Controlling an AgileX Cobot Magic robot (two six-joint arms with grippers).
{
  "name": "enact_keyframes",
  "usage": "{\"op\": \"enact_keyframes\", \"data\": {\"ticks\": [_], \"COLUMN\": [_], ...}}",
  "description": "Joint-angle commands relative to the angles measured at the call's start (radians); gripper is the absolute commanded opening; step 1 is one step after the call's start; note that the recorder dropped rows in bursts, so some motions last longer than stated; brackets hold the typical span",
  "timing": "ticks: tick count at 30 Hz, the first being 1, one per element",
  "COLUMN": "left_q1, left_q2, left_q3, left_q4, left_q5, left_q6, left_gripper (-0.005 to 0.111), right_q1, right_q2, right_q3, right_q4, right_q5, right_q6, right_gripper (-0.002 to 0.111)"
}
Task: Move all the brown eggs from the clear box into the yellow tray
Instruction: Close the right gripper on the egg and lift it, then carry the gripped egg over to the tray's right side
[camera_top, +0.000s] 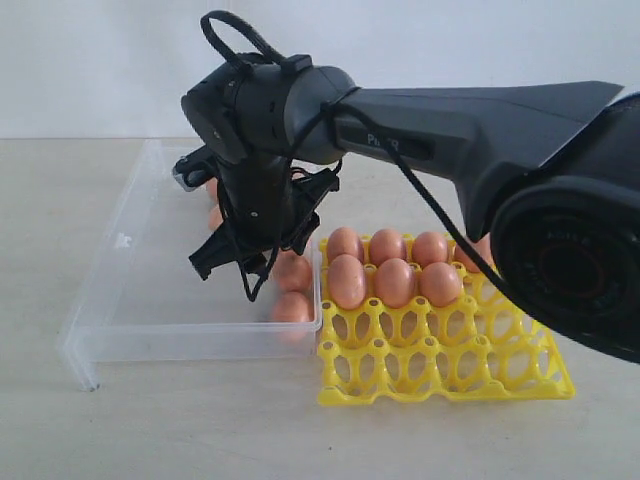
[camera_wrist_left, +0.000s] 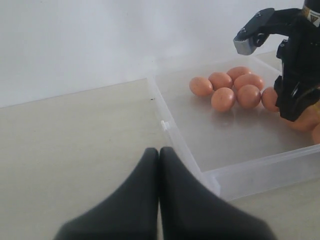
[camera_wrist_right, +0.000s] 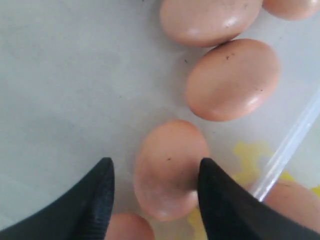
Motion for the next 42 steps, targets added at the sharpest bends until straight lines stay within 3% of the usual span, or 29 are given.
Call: {"op": "enact_keyframes", "data": {"ticks": [1,5,6,8,9,16,30,35,42], "left_q1": [-0.002,-0.002,-0.002,-0.002,-0.002,-0.002,-0.002,-0.002,-0.002], "left_q2": [-0.002,-0.002,-0.002,-0.002,-0.002,-0.002,-0.002,-0.002,-0.002], "left_q3": [0.003,0.003,0.003,0.003,0.003,0.003,0.003,0.003,0.003], "left_q4": [-0.007,-0.007,-0.007,-0.007,-0.007,-0.007,-0.007,-0.007,-0.007], "left_q5": [-0.017,-0.017,-0.017,-0.017,-0.017,-0.017,-0.017,-0.017,-0.017], "left_q6": [-0.009,-0.009,-0.009,-0.009,-0.009,-0.009,-0.009,-0.009,-0.009], "left_gripper": [-0.004,-0.004,-0.004,-0.004,-0.004,-0.004,-0.004,-0.004,-0.004], "right_q1": [-0.002,-0.002,-0.002,-0.002,-0.002,0.019,0.205,0.248,0.266], "right_q2": [0.048,0.069,0.069,0.069,0.069,0.010,-0.152,-0.206,-0.266], "right_q3": [-0.001,-0.001,-0.001,-0.001,-0.001,-0.001,-0.001,-0.001,0.054], "right_q4": [0.007,0.011,0.011,0.009,0.006,0.006,-0.068,-0.248,-0.679], "right_q5": [0.007,0.006,0.006,0.004,0.003,-0.030,-0.392,-0.499,-0.553], "right_q6": [0.009,0.015,0.015,0.007,0.007,0.006,0.141,0.264,0.695], "right_gripper": [0.050,0.048,0.039,0.006,0.000,0.000,0.000,0.000,0.000]}}
